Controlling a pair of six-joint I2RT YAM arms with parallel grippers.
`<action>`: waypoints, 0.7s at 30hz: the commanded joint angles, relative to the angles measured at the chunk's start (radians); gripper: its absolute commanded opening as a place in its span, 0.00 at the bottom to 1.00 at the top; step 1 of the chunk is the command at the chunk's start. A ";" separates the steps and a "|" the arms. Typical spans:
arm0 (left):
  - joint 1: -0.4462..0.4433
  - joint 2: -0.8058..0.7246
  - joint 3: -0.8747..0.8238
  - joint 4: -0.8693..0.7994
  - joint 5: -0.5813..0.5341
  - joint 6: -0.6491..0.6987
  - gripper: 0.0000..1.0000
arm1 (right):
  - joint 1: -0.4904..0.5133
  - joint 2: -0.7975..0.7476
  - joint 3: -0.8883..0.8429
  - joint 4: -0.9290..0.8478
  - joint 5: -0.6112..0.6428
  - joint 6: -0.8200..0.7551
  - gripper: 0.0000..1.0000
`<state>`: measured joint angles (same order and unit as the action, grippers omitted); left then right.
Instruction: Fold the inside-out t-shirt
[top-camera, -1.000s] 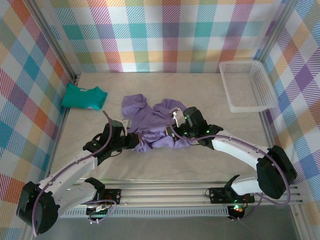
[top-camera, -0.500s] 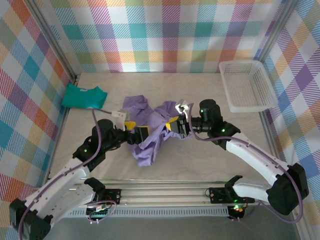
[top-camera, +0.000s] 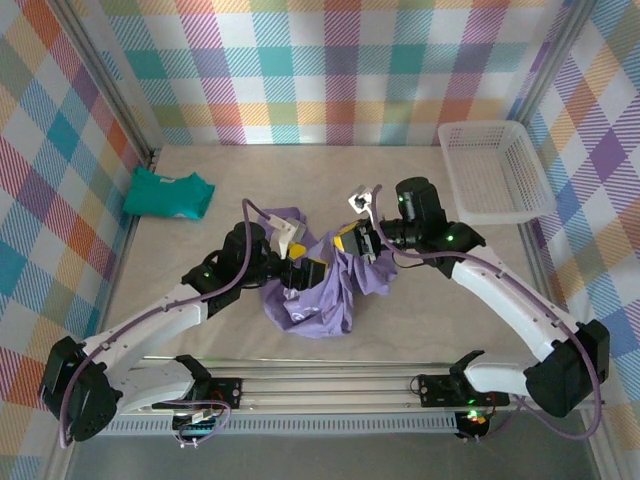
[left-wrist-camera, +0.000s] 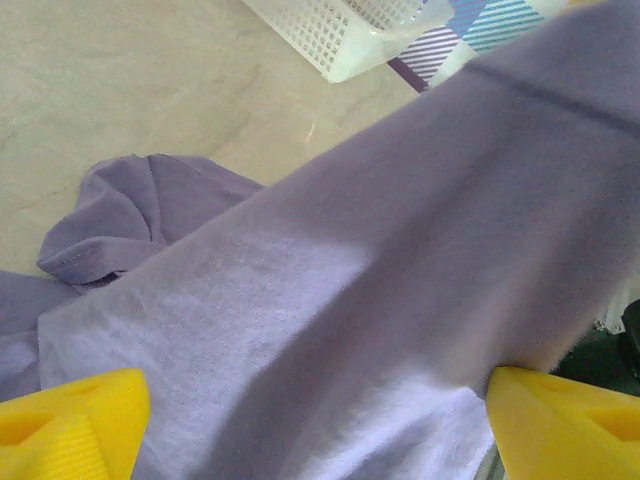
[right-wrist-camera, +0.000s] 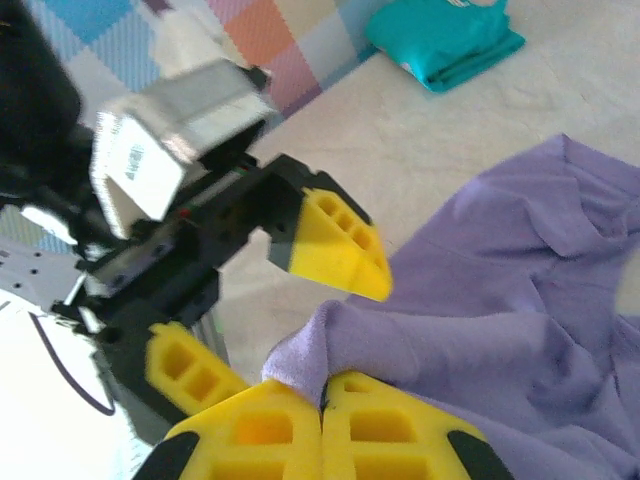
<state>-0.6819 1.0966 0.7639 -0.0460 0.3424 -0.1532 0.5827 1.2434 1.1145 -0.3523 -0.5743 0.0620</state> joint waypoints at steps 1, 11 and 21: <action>-0.049 -0.048 0.004 0.028 -0.042 -0.012 0.88 | -0.004 0.012 0.053 -0.047 0.032 -0.011 0.00; -0.050 0.070 0.135 -0.052 -0.141 -0.036 0.05 | -0.009 -0.020 0.104 -0.242 0.558 0.077 0.00; 0.033 0.013 0.184 -0.011 0.137 -0.192 0.00 | 0.177 -0.241 -0.202 0.036 0.582 0.004 0.53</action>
<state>-0.6510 1.1336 0.9123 -0.0731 0.4126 -0.3088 0.7280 1.0157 0.9894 -0.4427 0.1040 0.0841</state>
